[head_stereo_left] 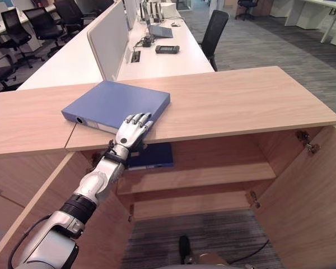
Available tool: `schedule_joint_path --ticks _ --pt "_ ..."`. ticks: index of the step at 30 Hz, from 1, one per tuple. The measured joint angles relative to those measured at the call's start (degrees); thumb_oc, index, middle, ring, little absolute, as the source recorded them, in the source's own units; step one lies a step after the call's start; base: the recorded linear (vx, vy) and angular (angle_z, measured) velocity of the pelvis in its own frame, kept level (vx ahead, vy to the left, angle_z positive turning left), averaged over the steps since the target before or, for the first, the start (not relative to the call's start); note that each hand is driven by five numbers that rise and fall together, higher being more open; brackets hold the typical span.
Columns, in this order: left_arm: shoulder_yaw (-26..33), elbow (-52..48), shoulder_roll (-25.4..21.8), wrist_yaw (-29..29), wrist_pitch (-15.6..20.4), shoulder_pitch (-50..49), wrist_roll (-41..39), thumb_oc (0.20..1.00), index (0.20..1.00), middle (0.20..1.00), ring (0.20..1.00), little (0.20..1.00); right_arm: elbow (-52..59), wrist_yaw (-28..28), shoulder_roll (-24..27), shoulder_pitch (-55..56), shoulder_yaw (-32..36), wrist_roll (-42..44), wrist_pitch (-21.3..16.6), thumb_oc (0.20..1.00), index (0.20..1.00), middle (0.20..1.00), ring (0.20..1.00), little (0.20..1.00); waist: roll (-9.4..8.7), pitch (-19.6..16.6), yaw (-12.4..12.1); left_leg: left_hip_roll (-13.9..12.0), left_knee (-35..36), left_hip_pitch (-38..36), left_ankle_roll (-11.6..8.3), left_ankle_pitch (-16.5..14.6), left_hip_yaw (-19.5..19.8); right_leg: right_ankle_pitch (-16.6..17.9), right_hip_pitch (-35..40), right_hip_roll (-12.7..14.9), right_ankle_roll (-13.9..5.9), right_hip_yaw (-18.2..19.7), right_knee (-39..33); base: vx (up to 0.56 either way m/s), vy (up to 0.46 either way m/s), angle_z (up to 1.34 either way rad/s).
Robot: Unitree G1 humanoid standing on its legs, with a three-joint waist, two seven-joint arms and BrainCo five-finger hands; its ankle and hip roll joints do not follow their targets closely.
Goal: Put the empty folder in the office cabinet
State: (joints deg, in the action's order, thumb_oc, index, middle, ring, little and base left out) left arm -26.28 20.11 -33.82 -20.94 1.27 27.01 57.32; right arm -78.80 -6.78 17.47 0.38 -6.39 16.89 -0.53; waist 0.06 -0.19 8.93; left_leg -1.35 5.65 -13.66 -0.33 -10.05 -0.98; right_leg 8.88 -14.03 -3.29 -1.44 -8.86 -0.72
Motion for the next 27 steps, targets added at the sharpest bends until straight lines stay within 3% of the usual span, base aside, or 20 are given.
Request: schedule_joint_path --ticks 2,3,4,5,9,10,12,13,14,15,16,17,18,21,27 --pt "0.2 0.3 -0.1 0.0 -0.9 0.0 0.0 0.200 0.200 0.200 0.200 0.200 0.0 -0.1 0.0 -0.2 0.0 0.0 0.0 1.000 1.000 1.000 1.000 1.000 -0.18 0.0 0.0 -0.2 0.0 0.4 0.07 0.0 0.1 -1.3 -0.3 -0.1 -1.85 -0.2 -0.1 0.01 0.006 -0.05" --pt "0.7 0.5 -0.1 0.0 -1.2 -0.1 0.0 0.200 0.200 0.200 0.200 0.200 -0.1 -0.1 0.0 -0.5 0.1 0.0 0.0 1.000 1.000 1.000 1.000 1.000 0.86 0.0 -0.2 -1.3 0.0 1.3 0.27 0.0 0.4 -2.3 -1.7 -0.5 -2.42 -0.9 1.9 0.01 0.011 0.17" --pt "1.0 0.5 0.3 -0.2 -1.2 -0.3 0.1 0.200 0.200 0.200 0.200 0.200 -0.3 -0.1 0.1 -0.4 0.4 0.0 0.8 1.000 1.000 1.000 1.000 1.000 0.38 -0.2 0.2 -1.9 0.0 1.6 -0.36 -0.1 0.6 -6.4 -6.7 0.8 1.17 1.0 17.0 0.01 0.016 0.45" --pt "0.6 0.5 0.1 -0.2 -1.0 -0.2 0.1 0.200 0.200 0.200 0.200 0.200 -0.2 -0.2 0.2 0.6 0.5 0.0 0.9 1.000 1.000 1.000 1.000 1.000 -0.86 -1.0 0.6 -1.0 0.0 1.0 -1.20 -0.9 1.1 -9.5 -6.4 2.3 -0.09 1.3 18.2 0.00 0.009 0.38" --pt "1.6 0.1 -0.1 -0.3 -1.5 -3.1 0.1 0.200 0.200 0.200 0.200 0.200 0.1 -0.2 0.7 0.5 0.1 0.0 -0.1 1.000 1.000 1.000 1.000 1.000 -0.08 -0.9 -0.6 0.5 -4.6 1.0 -1.19 -1.0 1.0 -8.7 -0.9 -0.3 -1.26 1.5 9.0 0.00 0.009 -0.04" --pt "2.8 0.0 -0.2 -0.3 -1.6 -2.9 0.1 0.200 0.200 0.200 0.200 0.200 0.1 -0.2 0.7 0.1 0.1 0.0 -0.1 1.000 1.000 1.000 1.000 1.000 0.96 0.1 -0.3 0.7 -4.8 1.5 -0.84 -0.9 0.5 -8.7 -0.9 -1.8 -1.36 0.9 8.1 0.00 0.014 -0.04" --pt "5.5 -2.2 -1.0 0.5 -1.8 -3.6 -0.7 0.200 0.200 0.200 0.200 0.200 0.2 -0.1 0.2 -0.4 0.1 0.0 -0.1 1.000 1.000 1.000 1.000 1.000 0.51 1.7 -0.6 0.9 -4.8 2.2 0.88 -1.7 -0.1 -9.0 -1.1 -2.1 -1.98 0.1 7.7 0.00 0.014 -0.22" --pt "7.3 -4.9 -1.6 1.0 -1.6 -5.5 -1.2 0.200 0.200 0.200 0.200 0.200 0.1 -0.1 0.4 -1.1 0.2 0.0 -0.1 1.000 1.000 1.000 1.000 1.000 2.08 2.2 -0.9 0.0 -4.5 3.1 2.06 -1.6 -0.1 -9.5 -2.7 -2.4 -2.00 -1.0 9.8 0.00 0.003 -0.25" --pt "8.8 -8.1 -1.0 1.5 -1.2 -7.2 -2.5 0.200 0.200 0.200 0.200 0.200 0.0 -0.1 0.6 -0.9 1.2 0.0 0.5 1.000 1.000 1.000 1.000 1.000 2.47 2.4 -1.6 -0.8 -4.9 4.9 2.50 -1.3 -1.1 -11.6 -8.0 -1.4 1.36 -0.2 20.6 0.00 0.000 0.00" --pt "8.9 -11.2 -0.8 1.6 -0.3 -8.0 -3.6 0.200 0.200 0.200 0.200 0.200 0.0 -0.2 1.0 -0.5 2.4 0.0 1.1 1.000 1.000 1.000 1.000 1.000 2.95 2.7 -1.8 -1.0 -4.2 5.0 2.30 -1.4 -0.7 -12.8 -9.3 0.6 -0.18 1.0 26.7 0.00 0.001 0.39" --pt "9.0 -14.5 -1.8 2.1 0.7 -9.2 -4.9 0.200 0.200 0.200 0.200 0.200 0.1 -0.1 0.9 0.0 2.6 0.0 1.2 1.000 1.000 1.000 1.000 1.000 1.74 2.9 -1.5 0.1 -3.3 4.4 1.91 -1.5 0.7 -14.7 -7.2 3.0 -3.05 3.0 24.0 0.00 0.004 0.34" --pt "9.3 -17.0 -2.7 2.5 2.1 -10.6 -5.6 0.200 0.200 0.200 0.200 0.200 -0.1 0.0 1.1 0.5 2.7 0.0 1.2 1.000 1.000 1.000 1.000 1.000 1.20 3.1 -2.8 0.5 -2.6 2.6 0.57 -0.9 1.2 -13.3 -5.4 3.9 -0.55 2.2 20.7 0.01 0.005 0.14" --pt "9.5 -18.2 -2.6 2.8 2.5 -12.0 -6.6 0.200 0.200 0.200 0.200 0.200 0.0 -0.1 1.3 0.4 2.6 0.1 0.9 1.000 1.000 1.000 1.000 1.000 1.51 3.3 -2.9 -0.1 -2.8 2.3 0.44 -0.8 1.5 -12.4 -3.3 3.0 -1.00 2.0 17.8 0.00 0.000 0.00" --pt "10.0 -20.5 -2.7 5.3 5.3 -13.5 -9.5 0.200 0.200 0.200 0.200 0.200 0.7 0.1 1.6 -0.8 2.4 0.0 0.2 1.000 1.000 1.000 1.000 1.000 2.58 3.6 -3.0 -0.7 -3.4 1.3 0.24 0.4 1.1 -10.7 0.1 0.4 0.52 1.2 13.8 0.01 0.001 0.00" --pt "10.5 -25.0 -2.8 8.1 8.4 -13.5 -13.7 0.200 0.200 0.200 0.200 0.200 0.7 0.5 1.2 -1.1 2.4 0.1 0.0 1.000 1.000 1.000 1.000 1.000 1.65 4.2 -3.0 -0.8 -3.1 1.3 0.00 0.2 1.0 -10.6 0.4 0.5 0.50 0.8 13.3 0.00 0.001 0.01"
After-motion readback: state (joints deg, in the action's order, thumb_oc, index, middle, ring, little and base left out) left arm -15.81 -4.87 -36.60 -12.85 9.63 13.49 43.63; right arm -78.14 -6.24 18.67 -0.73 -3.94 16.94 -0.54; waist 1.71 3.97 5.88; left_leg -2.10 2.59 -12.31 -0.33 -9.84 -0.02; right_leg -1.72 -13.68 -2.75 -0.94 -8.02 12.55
